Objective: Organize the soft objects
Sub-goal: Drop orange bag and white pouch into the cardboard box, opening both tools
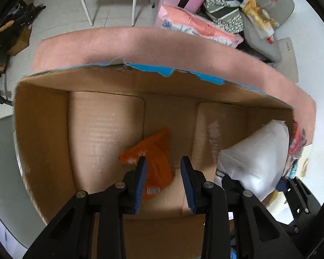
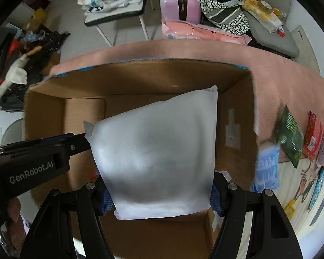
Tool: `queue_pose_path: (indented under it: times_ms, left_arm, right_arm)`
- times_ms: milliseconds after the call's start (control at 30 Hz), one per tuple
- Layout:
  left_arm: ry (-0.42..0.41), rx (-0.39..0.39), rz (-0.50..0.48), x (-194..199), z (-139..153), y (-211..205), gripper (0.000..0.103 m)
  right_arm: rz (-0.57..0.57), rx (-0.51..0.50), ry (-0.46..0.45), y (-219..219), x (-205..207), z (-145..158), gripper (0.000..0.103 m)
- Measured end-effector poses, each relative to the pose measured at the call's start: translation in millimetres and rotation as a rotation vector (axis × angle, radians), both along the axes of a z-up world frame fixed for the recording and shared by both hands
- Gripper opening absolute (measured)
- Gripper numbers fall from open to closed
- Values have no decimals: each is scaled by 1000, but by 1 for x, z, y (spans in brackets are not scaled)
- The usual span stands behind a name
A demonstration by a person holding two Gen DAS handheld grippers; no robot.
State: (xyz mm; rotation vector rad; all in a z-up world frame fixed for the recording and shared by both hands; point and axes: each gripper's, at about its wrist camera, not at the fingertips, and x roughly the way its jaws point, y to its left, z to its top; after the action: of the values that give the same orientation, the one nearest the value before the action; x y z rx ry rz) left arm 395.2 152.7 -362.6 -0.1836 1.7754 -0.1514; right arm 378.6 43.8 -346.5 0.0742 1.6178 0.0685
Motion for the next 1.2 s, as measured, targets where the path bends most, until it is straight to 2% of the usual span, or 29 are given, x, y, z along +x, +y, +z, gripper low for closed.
queue_pose_path:
  times_ms: [133,167,200,267,400,467,533,933,1200]
  left_arm:
    - [6,17,-8,1,-3,0,31]
    - [-3,25,-4,0,0,1,33]
    - [-12,24,-3,0,1,3,39]
    - [-48,49,-27,-4,11,3,51]
    - [-138,96,-54,-10,30,4,88]
    - [-190,115,-56,-18,45,7,93]
    - [-236,129,-60,-28,58,10,102]
    - [-311,146,-24,-80,98,23,102]
    - [-382,171,4,-110,135,22,102]
  right_arm:
    - [20,-21,55,-2,14,-28,81]
    - [18,-24,56,-3,15,-29,87]
    - [15,-33,50,-5,15,-28,94]
    - [10,-31,32,-6,13,-21,99]
    - [16,-47,16,-6,4,-2,103]
    - [22,-57,4,-5,-4,6,103]
    - [31,-60,-14,-3,-14,17,103]
    - [50,-65,-124,2,-74,75,103]
    - [25,-14,-167,-6,-105,107,103]
